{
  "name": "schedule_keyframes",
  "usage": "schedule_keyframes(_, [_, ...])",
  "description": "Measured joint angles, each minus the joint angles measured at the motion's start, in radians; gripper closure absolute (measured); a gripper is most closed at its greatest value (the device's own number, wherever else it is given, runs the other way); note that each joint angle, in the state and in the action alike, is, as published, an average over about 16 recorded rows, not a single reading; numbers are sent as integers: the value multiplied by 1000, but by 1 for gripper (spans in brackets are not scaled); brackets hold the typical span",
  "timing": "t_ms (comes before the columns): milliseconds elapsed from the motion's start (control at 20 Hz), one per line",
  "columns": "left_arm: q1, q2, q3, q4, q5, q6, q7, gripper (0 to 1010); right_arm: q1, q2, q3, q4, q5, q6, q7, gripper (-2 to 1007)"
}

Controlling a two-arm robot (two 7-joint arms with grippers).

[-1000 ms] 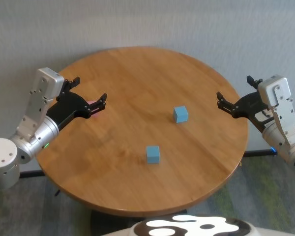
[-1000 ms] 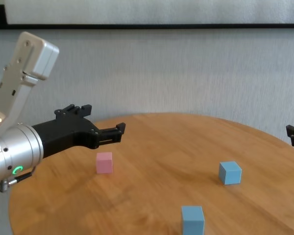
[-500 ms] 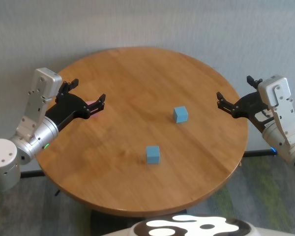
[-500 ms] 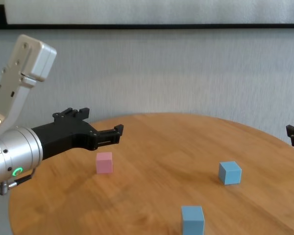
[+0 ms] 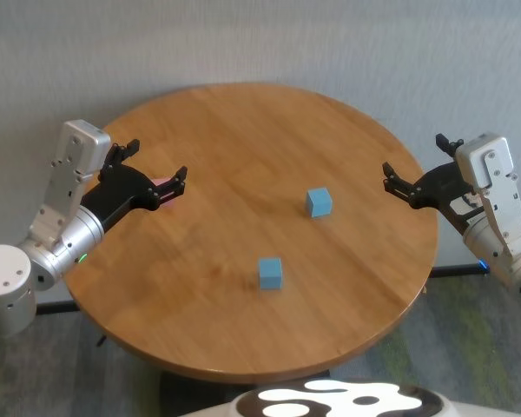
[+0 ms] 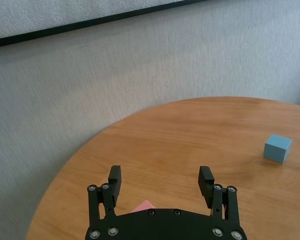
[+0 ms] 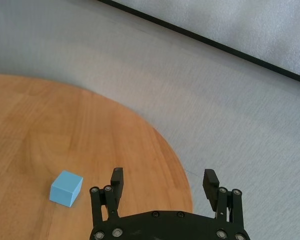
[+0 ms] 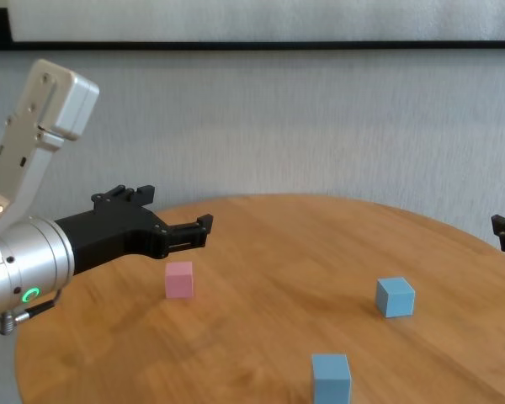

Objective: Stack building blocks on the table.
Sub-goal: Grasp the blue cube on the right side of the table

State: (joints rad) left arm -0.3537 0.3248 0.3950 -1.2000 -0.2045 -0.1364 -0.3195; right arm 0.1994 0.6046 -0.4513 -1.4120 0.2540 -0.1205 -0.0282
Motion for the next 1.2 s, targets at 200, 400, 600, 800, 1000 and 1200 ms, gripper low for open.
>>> schedule_keyframes(200, [-1, 1, 2, 0, 1, 0, 1, 10, 0, 0, 0, 0, 0, 0, 0, 0])
schedule_keyframes(400, [-1, 1, 3, -1, 1, 0, 1, 10, -2, -1, 3, -4, 6, 6, 2, 0])
schedule_keyframes(600, [-2, 2, 3, -1, 2, 0, 1, 10, -13, -8, 16, -23, 34, 40, 9, 0])
schedule_keyframes(800, [-2, 2, 3, -1, 2, 0, 1, 10, -28, -21, 34, -54, 80, 97, 21, 0])
schedule_keyframes(1000, [-2, 2, 4, -2, 2, 0, 1, 10, -42, -37, 53, -89, 129, 171, 34, 0])
schedule_keyframes(1200, [-2, 2, 4, -2, 2, 0, 1, 10, -51, -59, 67, -123, 170, 253, 42, 0])
